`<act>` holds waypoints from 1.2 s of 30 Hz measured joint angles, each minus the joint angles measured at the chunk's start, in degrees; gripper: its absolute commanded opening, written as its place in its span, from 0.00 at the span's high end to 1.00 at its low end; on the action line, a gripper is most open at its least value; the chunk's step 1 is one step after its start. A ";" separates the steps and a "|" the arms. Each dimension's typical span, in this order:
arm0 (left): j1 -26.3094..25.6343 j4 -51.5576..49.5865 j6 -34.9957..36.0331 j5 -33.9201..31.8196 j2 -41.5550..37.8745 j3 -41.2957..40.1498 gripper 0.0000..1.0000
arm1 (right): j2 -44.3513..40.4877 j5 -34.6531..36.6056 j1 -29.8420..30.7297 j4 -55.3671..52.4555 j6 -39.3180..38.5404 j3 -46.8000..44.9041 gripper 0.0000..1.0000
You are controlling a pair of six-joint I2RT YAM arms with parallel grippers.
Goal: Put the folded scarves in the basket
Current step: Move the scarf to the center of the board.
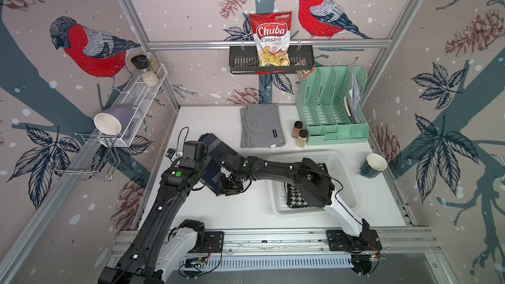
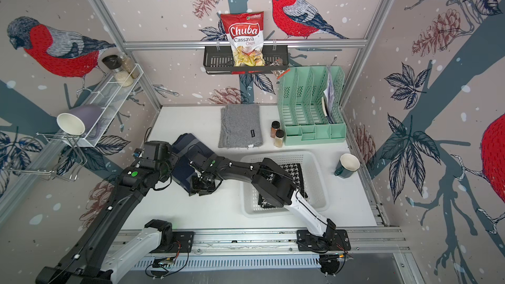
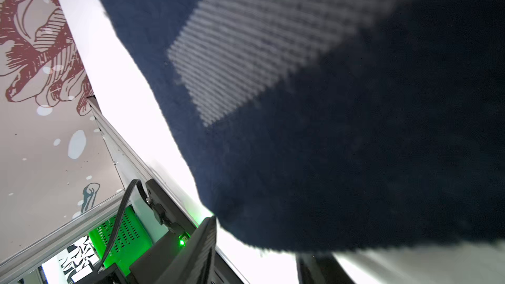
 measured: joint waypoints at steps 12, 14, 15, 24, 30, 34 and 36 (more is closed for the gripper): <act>0.59 0.37 1.51 -0.24 0.28 -0.52 0.39 | 3.48 0.37 -1.62 -1.16 -0.46 4.28 0.90; 0.68 0.52 1.92 -0.31 0.39 -0.70 0.39 | 3.82 0.76 -1.75 -1.79 -0.68 4.59 0.98; 0.98 0.74 2.58 -0.31 0.52 -0.74 0.40 | 3.80 1.09 -1.75 -2.08 -1.05 4.63 1.00; 7.72 3.30 7.98 2.40 3.63 -2.54 0.40 | -4.61 6.25 -3.78 -4.28 -8.02 -6.88 1.00; 12.44 5.64 12.98 4.87 7.06 -2.64 0.37 | -9.75 10.73 -5.75 -9.60 -15.78 -12.15 1.00; 17.09 7.93 16.76 6.97 10.49 -3.69 0.36 | -12.76 13.00 -6.91 -13.20 -19.47 -15.65 1.00; 19.41 9.27 18.64 8.74 12.68 -4.31 0.36 | -14.34 14.23 -8.24 -13.77 -20.33 -17.79 1.00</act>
